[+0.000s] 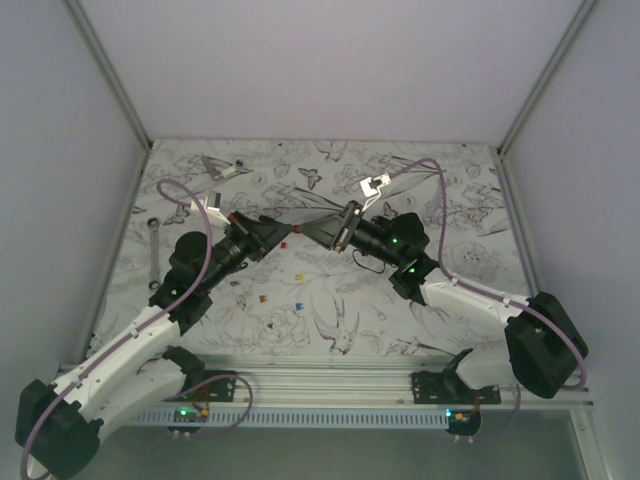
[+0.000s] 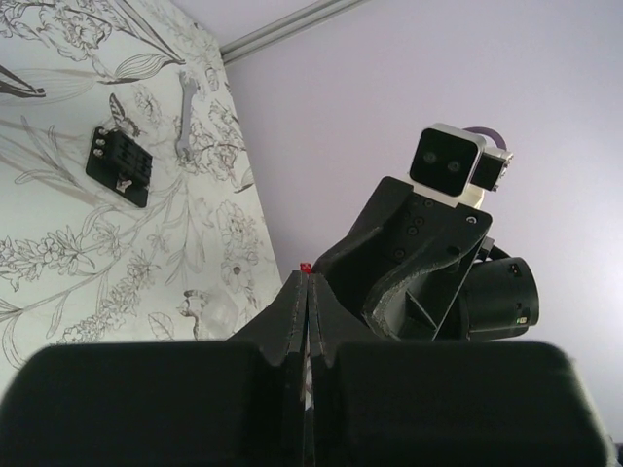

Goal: Snap on the fuse box
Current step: Pick up the fuse from the center of the board, then install the fuse at the fuse box base.

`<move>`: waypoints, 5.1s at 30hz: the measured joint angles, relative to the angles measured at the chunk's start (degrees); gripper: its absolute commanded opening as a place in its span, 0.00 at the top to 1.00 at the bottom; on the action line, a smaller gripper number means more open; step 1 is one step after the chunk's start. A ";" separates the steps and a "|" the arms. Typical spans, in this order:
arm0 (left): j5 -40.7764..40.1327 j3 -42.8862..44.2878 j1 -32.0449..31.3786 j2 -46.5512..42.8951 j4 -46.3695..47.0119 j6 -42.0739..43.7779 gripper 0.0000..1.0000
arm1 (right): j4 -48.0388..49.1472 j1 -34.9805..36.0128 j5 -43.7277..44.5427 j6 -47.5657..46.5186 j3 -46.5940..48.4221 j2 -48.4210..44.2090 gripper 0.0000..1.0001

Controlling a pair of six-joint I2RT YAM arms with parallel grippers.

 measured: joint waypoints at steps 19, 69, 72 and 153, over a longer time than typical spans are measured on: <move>-1.27 1.03 -2.19 -2.05 0.90 -0.02 1.00 | 0.70 0.72 0.68 1.33 -0.61 -1.42 0.70; -2.19 1.55 -4.00 -3.10 1.70 -1.27 1.00 | 9.25 1.07 0.00 4.50 -2.45 -0.92 0.79; -2.21 1.55 -4.04 -3.13 1.70 -1.44 1.00 | 9.35 1.07 0.00 4.50 -2.47 -0.92 0.80; -17.35 76.52 -18.86 88.46 -29.86 52.52 0.76 | -45.16 -26.49 30.45 -25.83 -10.67 -29.77 1.00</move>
